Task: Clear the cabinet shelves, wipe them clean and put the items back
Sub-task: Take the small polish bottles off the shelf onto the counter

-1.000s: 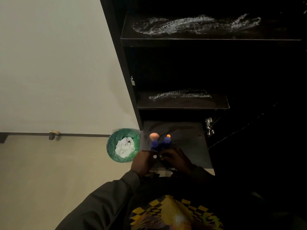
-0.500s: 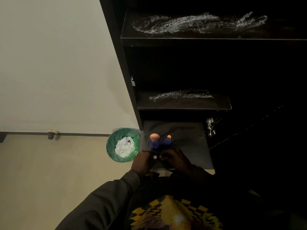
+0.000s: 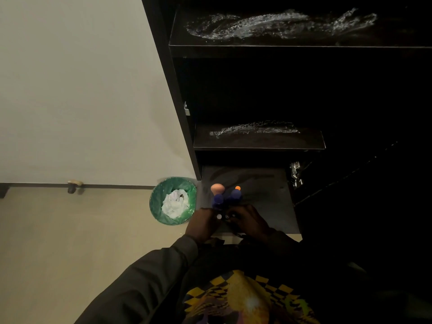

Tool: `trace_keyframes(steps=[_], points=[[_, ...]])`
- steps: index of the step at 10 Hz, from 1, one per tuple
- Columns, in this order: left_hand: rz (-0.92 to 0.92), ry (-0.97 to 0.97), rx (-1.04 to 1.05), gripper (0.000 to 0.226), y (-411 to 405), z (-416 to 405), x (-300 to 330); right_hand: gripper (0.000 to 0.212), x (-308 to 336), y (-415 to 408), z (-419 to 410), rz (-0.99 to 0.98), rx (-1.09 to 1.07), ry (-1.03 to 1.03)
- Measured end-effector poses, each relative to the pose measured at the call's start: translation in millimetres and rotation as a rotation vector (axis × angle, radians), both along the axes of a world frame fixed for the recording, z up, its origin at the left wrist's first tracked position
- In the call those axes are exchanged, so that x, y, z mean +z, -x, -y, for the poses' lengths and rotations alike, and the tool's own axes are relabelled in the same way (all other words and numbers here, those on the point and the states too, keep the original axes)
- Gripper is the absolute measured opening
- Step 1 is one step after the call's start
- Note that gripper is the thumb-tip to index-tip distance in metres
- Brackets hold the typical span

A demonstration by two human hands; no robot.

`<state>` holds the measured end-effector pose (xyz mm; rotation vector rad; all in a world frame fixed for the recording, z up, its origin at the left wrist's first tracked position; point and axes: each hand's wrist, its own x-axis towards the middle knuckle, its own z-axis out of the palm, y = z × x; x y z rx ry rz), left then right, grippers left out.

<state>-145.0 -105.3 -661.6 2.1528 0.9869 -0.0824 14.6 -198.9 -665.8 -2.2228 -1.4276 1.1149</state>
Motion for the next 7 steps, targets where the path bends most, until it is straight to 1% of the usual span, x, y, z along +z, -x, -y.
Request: trace_keyframes(steps=[1, 2, 3, 4, 5, 6, 7], points=[[0.007, -0.017, -0.012, 0.031, -0.3, 1.1, 2.9, 0.027, 1.5, -1.9, 0.5, -0.033, -0.008, 0.010], [-0.007, -0.027, -0.011, 0.034, 0.0, 0.7, 2.4, 0.032, 0.9, -1.6, 3.7, -0.024, -0.047, -0.012], [-0.027, -0.034, -0.006, 0.036, -0.8, -0.9, -3.8, 0.027, 4.7, -0.7, 4.7, -0.035, -0.021, -0.059], [-0.027, -0.045, -0.001, 0.036, -1.7, 0.5, 0.0, 0.018, 0.5, -2.7, 4.2, -0.093, -0.022, -0.113], [-0.031, -0.049, -0.001, 0.034, -1.1, 1.9, -1.3, 0.031, 12.9, -1.9, 5.1, -0.024, -0.043, -0.031], [-0.029, -0.055, 0.001, 0.033, -0.8, 3.5, 1.9, 0.034, 4.5, -3.2, 4.8, 0.010, -0.031, -0.019], [-0.009, -0.065, -0.003, 0.033, 0.6, 5.9, 4.4, 0.034, 3.6, -2.3, 6.2, 0.002, -0.023, -0.044]])
